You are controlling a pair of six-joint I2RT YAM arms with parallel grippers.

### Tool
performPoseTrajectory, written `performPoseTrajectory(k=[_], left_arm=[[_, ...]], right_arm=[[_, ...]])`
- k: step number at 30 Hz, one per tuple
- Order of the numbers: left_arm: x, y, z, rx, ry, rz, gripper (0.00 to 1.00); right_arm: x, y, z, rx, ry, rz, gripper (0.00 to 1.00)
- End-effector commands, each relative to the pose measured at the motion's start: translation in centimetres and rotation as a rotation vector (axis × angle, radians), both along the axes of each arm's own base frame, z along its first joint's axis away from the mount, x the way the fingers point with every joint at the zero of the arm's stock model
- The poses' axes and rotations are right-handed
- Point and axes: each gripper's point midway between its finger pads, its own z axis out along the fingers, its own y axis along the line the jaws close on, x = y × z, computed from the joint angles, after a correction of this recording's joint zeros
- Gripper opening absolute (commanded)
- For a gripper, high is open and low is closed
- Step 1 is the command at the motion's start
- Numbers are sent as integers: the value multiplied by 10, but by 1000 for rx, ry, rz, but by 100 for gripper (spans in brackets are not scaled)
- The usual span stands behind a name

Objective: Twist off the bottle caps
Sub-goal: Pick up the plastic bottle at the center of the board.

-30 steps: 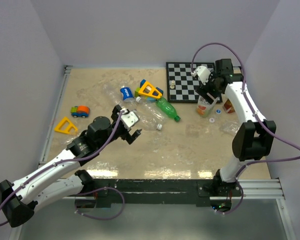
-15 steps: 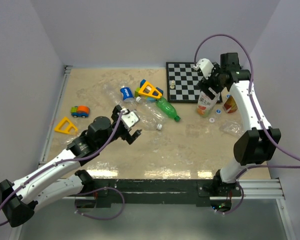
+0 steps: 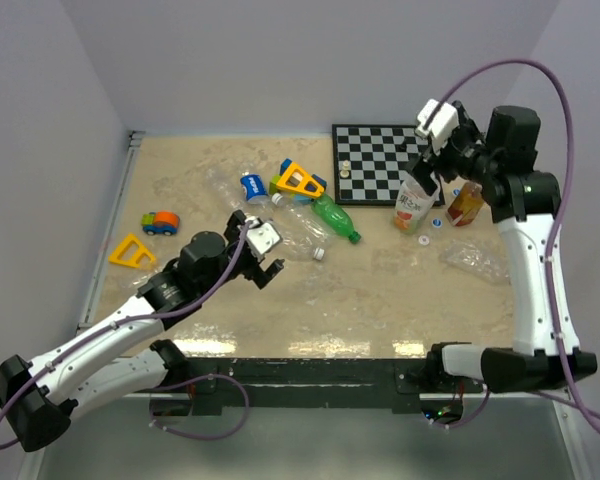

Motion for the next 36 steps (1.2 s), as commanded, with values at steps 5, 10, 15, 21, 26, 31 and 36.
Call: performPoseTrajectory(k=[5, 10, 15, 21, 26, 31, 36], left_arm=[[5, -12, -23, 102, -9, -87, 100], [2, -18, -57, 320, 25, -237, 100], [19, -14, -87, 572, -32, -332, 100], [56, -19, -88, 723, -160, -362, 100], [78, -31, -90, 749, -164, -404, 99], [96, -33, -117, 826, -97, -433, 96], [107, -40, -124, 840, -105, -448, 94]], right_arm=[[-108, 89, -25, 186, -59, 675, 98], [-135, 97, -83, 139, -76, 852, 98], [-136, 100, -119, 166, -57, 876, 97], [-139, 97, -134, 146, -44, 871, 97], [-139, 94, -143, 125, -34, 857, 97], [-144, 95, -150, 125, -19, 883, 97], [-146, 95, -152, 122, -16, 887, 97]])
